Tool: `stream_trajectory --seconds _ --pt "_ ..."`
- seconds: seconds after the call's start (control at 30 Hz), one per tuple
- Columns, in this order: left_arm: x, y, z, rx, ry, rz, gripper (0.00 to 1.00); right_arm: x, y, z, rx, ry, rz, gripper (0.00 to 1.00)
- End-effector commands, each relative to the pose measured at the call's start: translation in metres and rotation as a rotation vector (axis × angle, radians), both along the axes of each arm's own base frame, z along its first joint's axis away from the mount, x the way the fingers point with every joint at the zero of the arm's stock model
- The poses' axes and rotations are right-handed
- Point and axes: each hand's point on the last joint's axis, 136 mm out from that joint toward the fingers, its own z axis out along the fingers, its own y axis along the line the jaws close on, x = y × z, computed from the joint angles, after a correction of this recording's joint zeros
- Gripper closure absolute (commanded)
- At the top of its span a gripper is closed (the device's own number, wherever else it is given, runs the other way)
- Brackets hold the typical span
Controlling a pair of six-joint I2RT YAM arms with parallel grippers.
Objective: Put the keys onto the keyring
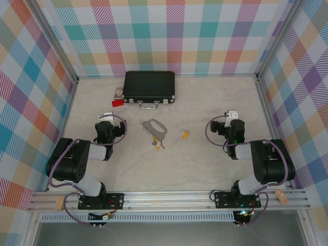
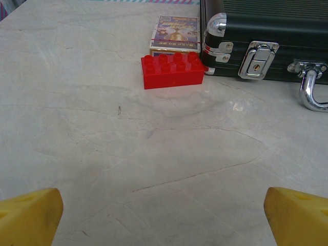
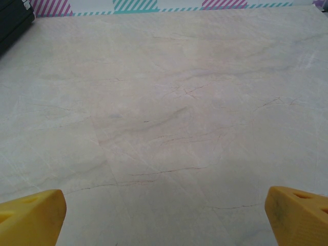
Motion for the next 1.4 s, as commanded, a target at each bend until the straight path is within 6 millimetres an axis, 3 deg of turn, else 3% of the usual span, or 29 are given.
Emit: stream_trajectory --seconds 0.0,0.23,0.3,0.4,0.6,0.67,0.87,1.17,1.37 --pt "0.008 0.004 0.019 0.007 -0.051 0.008 0.0 0.011 -0.009 0.018 -0.009 -0.066 -0.04 0.01" --pt "-0.001 0.053 0.085 -0.007 0.05 0.352 0.0 -0.001 -0.013 0.032 -0.018 -0.135 -0.068 0.01" --pt "-0.005 0.056 0.106 -0.068 0.092 0.409 0.0 -0.004 -0.023 0.045 -0.026 -0.149 -0.144 0.01" --pt "-0.012 0.045 0.124 -0.202 0.13 0.41 0.0 -0.008 -0.032 0.075 0.002 -0.124 -0.206 0.01" --pt "-0.021 -0.001 0.132 -0.484 0.067 0.211 0.0 -0.03 -0.038 0.123 0.324 -0.071 -0.361 0.01" --pt "-0.026 -0.012 0.131 -0.552 0.073 0.167 0.0 -0.04 -0.042 0.129 0.448 -0.061 -0.439 0.01" --pt "-0.043 -0.053 0.116 -0.607 0.149 0.043 0.0 -0.048 0.008 0.162 0.595 -0.08 -0.145 0.01" --pt "-0.075 -0.12 0.067 -0.445 0.258 -0.145 0.0 -0.061 0.073 0.141 0.721 0.112 0.187 0.01" --pt "-0.087 -0.146 0.035 -0.402 0.34 -0.204 0.0 -0.07 0.106 0.133 0.718 0.159 0.316 0.01"
